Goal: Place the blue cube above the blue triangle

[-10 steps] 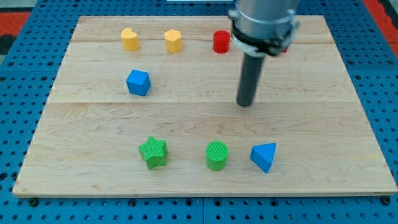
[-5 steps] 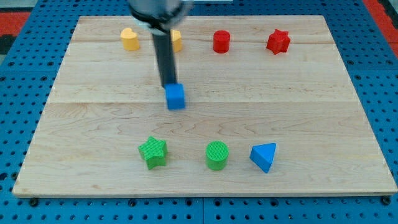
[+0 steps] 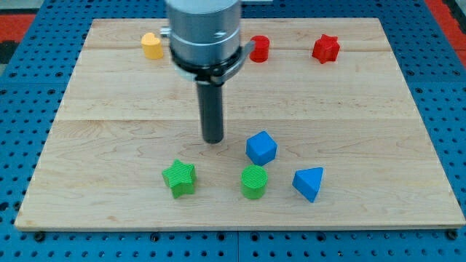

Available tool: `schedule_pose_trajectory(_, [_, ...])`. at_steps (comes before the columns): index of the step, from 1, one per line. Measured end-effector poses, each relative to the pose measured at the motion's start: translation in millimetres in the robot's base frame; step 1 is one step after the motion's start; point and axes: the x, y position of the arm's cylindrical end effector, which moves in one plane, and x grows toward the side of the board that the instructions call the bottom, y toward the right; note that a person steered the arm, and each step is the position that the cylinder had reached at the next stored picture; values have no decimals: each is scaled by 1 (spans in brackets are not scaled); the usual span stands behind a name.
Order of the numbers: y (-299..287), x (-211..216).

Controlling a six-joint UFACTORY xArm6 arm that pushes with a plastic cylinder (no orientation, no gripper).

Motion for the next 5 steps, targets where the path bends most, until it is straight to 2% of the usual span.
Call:
schedule_pose_trajectory(1, [12,11])
schedule_pose_trajectory(3, [110,25])
schedule_pose_trajectory(4, [117,20])
schedule_pose_trajectory(5, [74,12])
